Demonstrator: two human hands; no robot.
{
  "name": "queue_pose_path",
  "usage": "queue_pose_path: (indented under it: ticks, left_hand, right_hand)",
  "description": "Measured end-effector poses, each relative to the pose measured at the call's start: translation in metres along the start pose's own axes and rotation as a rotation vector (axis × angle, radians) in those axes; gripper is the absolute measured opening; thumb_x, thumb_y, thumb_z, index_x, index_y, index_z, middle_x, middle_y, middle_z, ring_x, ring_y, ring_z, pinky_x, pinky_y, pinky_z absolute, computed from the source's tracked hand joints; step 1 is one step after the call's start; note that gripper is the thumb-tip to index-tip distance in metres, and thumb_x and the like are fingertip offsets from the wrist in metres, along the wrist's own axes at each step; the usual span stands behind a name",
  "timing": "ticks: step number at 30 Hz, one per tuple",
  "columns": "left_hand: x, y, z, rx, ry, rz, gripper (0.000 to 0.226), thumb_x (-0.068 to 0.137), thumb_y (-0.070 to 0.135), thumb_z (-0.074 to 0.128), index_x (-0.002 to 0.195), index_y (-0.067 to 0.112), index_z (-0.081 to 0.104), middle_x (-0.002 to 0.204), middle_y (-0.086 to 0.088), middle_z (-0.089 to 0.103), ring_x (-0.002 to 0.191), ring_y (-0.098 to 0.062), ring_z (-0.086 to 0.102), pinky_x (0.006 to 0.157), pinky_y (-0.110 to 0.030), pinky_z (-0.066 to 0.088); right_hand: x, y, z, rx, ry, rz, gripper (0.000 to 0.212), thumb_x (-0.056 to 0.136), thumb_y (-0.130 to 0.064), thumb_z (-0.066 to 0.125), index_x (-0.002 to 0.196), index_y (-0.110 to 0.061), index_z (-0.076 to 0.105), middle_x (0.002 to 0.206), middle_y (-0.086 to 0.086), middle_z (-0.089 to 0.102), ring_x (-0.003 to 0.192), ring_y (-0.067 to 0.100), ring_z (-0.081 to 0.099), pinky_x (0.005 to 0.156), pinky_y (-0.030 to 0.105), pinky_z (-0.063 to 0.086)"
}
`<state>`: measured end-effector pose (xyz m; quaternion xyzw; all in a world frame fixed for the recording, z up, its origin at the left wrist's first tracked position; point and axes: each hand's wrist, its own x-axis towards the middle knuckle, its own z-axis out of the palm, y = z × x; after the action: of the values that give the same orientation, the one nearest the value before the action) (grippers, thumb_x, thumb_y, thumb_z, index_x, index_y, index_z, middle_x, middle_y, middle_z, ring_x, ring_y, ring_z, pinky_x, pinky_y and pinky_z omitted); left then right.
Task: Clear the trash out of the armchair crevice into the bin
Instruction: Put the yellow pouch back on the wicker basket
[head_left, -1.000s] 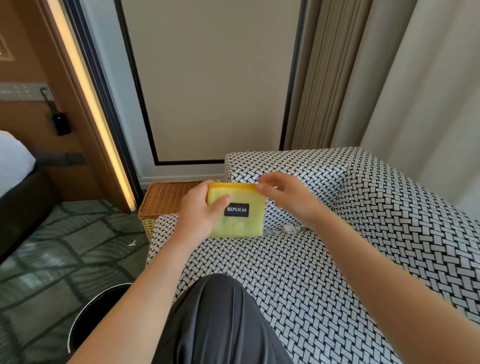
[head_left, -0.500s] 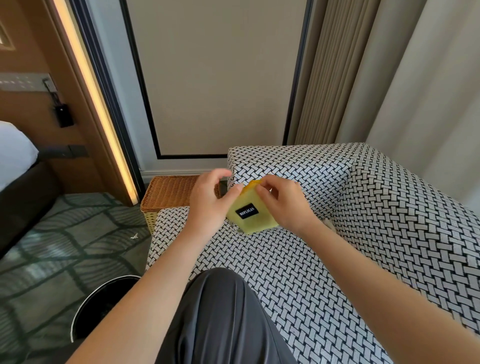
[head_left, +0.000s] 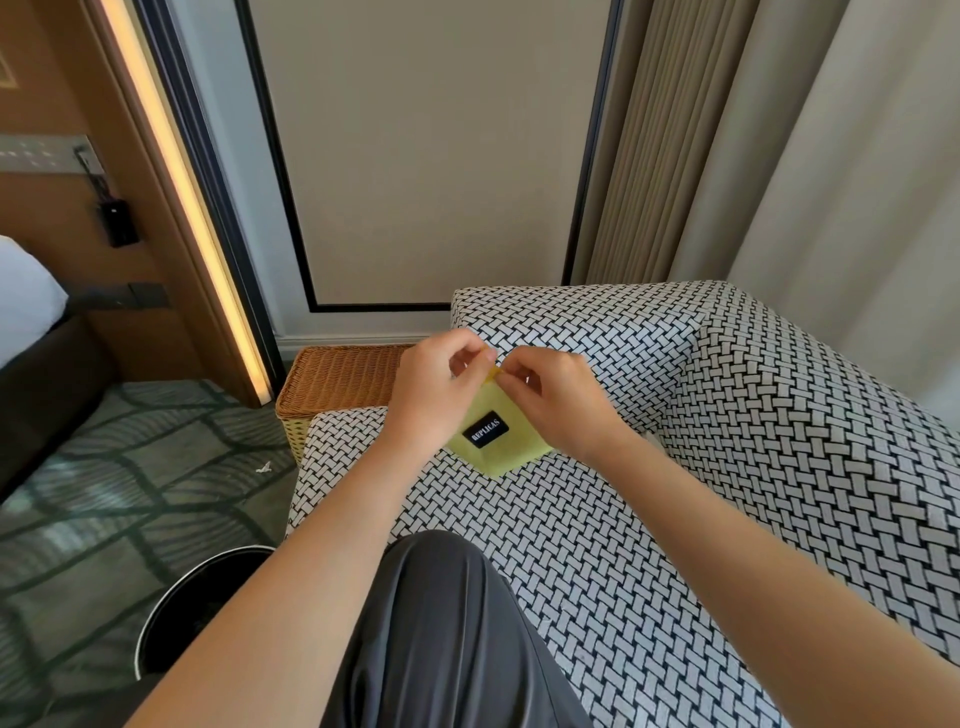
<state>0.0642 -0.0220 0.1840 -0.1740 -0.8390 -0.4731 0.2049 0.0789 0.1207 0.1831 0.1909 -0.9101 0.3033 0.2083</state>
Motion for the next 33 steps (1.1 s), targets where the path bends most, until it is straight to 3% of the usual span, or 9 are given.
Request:
queue_pose_path:
  ticks: [7,13,21,25,28,31,33]
  left_hand:
    - [0.003,0.002,0.003,0.025,0.135,-0.169,0.013,0.086,0.021,0.062,0.076,0.014,0.064,0.066,0.011,0.056,0.062,-0.001,0.05,0.058,-0.016,0.039]
    - [0.0,-0.013,0.0,0.019,0.21,-0.432,0.014,0.09,0.024,0.057,0.083,0.012,0.063,0.076,0.005,0.059,0.076,-0.014,0.056,0.07,-0.028,0.044]
    - [0.0,-0.023,-0.007,-0.403,0.317,-0.739,0.011,0.091,0.023,0.058,0.091,0.012,0.062,0.083,0.006,0.056,0.091,-0.014,0.052,0.08,-0.028,0.037]
    - [-0.01,-0.037,-0.011,-0.635,0.15,-0.808,0.024,0.087,0.038,0.059,0.102,0.019,0.054,0.108,0.0,0.06,0.104,-0.014,0.054,0.093,-0.035,0.039]
    - [-0.02,-0.053,-0.015,-0.839,-0.056,-0.784,0.039,0.082,0.048,0.054,0.111,0.023,0.05,0.115,-0.001,0.061,0.107,-0.015,0.057,0.1,-0.039,0.036]
    - [-0.027,-0.075,-0.016,-0.723,-0.193,-0.732,0.027,0.081,0.04,0.06,0.104,0.026,0.054,0.113,-0.002,0.064,0.102,-0.017,0.062,0.094,-0.038,0.046]
    - [-0.023,-0.094,-0.021,-0.579,-0.181,-0.702,0.02,0.087,0.03,0.06,0.105,0.024,0.055,0.107,0.0,0.066,0.091,-0.015,0.067,0.082,-0.032,0.052]
  right_hand:
    - [0.002,0.002,0.003,-0.037,0.06,0.003,0.011,0.088,-0.014,0.058,0.08,-0.008,0.062,0.066,-0.009,0.051,0.053,-0.002,0.04,0.052,0.01,0.029]
    - [0.004,0.002,-0.002,0.032,0.201,0.056,0.012,0.09,-0.011,0.054,0.082,-0.009,0.062,0.068,-0.007,0.054,0.057,0.001,0.045,0.054,0.012,0.036]
    - [0.007,0.006,-0.009,0.164,0.246,0.064,0.014,0.092,-0.012,0.054,0.08,-0.01,0.06,0.062,-0.014,0.048,0.056,-0.001,0.044,0.053,0.011,0.036]
    - [0.01,0.008,0.0,0.308,0.187,0.123,0.019,0.094,-0.013,0.05,0.076,-0.012,0.055,0.063,-0.01,0.046,0.056,0.0,0.039,0.054,0.012,0.035]
    - [0.017,0.006,0.021,0.491,0.181,0.276,0.025,0.096,-0.015,0.046,0.071,-0.014,0.05,0.064,-0.006,0.044,0.058,0.002,0.037,0.054,0.011,0.033]
    - [0.031,0.004,0.054,0.648,0.185,0.445,0.027,0.097,-0.019,0.043,0.071,-0.014,0.048,0.067,-0.001,0.044,0.065,0.012,0.039,0.058,0.02,0.034]
    - [0.047,0.001,0.081,0.73,0.192,0.562,0.026,0.096,-0.021,0.042,0.072,-0.014,0.05,0.068,-0.002,0.045,0.066,0.013,0.04,0.059,0.025,0.035]
